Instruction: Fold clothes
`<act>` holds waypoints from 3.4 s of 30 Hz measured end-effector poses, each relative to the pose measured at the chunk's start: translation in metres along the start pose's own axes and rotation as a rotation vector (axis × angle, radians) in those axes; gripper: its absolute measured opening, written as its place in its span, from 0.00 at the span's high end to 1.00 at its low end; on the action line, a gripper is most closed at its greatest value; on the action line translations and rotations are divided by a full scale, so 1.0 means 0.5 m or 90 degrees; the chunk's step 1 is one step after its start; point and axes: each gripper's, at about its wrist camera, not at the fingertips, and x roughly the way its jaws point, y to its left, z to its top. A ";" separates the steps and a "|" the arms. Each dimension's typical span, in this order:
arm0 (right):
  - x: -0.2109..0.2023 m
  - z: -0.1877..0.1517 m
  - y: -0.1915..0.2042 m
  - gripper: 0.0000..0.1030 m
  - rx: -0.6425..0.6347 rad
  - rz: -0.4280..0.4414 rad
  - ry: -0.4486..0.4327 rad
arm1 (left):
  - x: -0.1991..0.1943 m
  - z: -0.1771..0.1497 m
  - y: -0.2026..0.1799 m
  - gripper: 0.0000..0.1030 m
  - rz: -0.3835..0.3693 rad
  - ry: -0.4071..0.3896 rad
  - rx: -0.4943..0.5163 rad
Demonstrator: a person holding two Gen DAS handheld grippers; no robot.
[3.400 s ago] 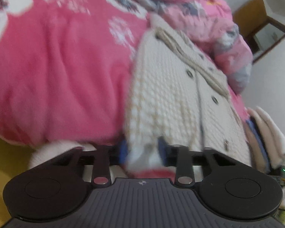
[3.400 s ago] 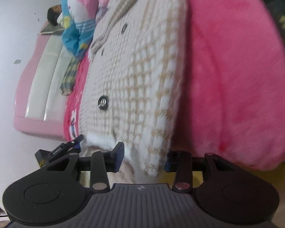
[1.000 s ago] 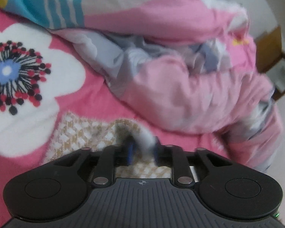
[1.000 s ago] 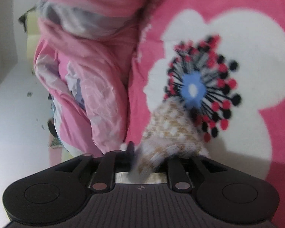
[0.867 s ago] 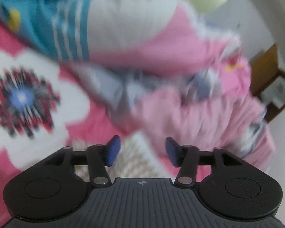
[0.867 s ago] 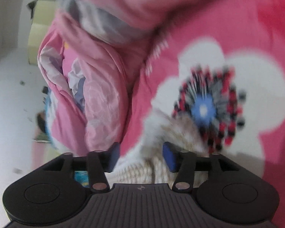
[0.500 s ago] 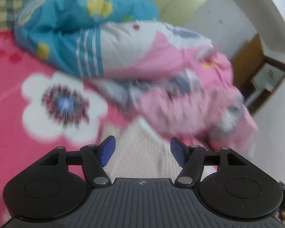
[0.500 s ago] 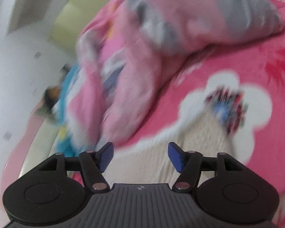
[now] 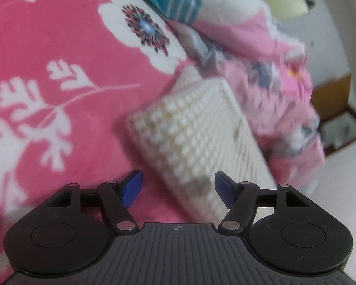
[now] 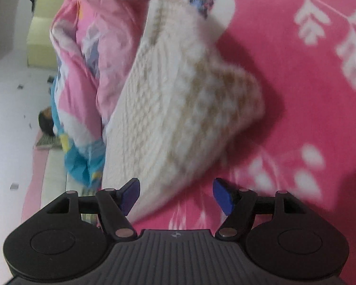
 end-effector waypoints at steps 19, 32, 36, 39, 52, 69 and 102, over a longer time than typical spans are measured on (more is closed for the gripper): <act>-0.074 -0.034 0.029 0.90 0.024 0.054 -0.090 | -0.185 0.022 -0.037 0.94 -0.056 -0.083 0.005; -0.270 -0.279 -0.069 0.70 -0.081 -0.038 0.015 | -0.460 -0.181 0.030 0.73 0.157 -0.088 0.234; -0.357 -0.301 -0.015 0.68 -0.219 -0.076 -0.015 | -0.529 -0.236 -0.075 0.68 0.246 -0.247 0.437; -0.408 -0.338 0.046 0.68 -0.369 -0.131 -0.080 | -0.542 -0.252 -0.130 0.68 0.206 -0.282 0.486; -0.244 -0.374 0.014 0.87 -0.660 -0.356 -0.153 | -0.294 -0.302 -0.131 0.58 0.333 -0.055 0.577; -0.128 -0.367 0.143 0.91 -0.719 -0.323 -0.119 | -0.253 -0.295 -0.165 0.52 0.449 -0.069 0.586; 0.124 -0.292 0.221 0.98 -0.751 -0.324 -0.050 | -0.249 -0.280 -0.172 0.48 0.461 -0.031 0.572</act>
